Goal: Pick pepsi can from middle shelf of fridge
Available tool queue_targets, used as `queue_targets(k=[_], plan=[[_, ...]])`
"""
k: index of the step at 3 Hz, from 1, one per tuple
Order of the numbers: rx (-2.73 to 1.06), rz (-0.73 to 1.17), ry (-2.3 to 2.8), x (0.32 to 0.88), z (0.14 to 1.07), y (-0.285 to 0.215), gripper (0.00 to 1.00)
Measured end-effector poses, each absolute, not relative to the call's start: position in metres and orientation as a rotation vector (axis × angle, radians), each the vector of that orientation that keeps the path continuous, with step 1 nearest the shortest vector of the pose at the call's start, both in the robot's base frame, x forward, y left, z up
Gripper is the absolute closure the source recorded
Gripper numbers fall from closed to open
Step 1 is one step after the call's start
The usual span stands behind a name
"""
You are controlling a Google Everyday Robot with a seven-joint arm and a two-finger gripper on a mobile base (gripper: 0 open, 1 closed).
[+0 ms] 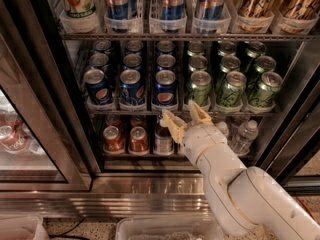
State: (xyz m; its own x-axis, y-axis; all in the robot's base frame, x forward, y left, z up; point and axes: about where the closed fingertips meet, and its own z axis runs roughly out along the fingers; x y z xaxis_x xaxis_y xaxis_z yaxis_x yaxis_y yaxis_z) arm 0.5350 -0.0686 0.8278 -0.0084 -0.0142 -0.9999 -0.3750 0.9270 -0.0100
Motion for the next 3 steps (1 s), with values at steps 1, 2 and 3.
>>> queue_targets(k=[1, 2, 3], plan=[[-0.312, 0.292, 1.561, 0.5350, 0.8278, -0.0685, 0.33], [-0.312, 0.292, 1.561, 0.5350, 0.8278, -0.0685, 0.29], [-0.317, 0.288, 1.562, 0.5358, 0.8270, -0.0675, 0.29]])
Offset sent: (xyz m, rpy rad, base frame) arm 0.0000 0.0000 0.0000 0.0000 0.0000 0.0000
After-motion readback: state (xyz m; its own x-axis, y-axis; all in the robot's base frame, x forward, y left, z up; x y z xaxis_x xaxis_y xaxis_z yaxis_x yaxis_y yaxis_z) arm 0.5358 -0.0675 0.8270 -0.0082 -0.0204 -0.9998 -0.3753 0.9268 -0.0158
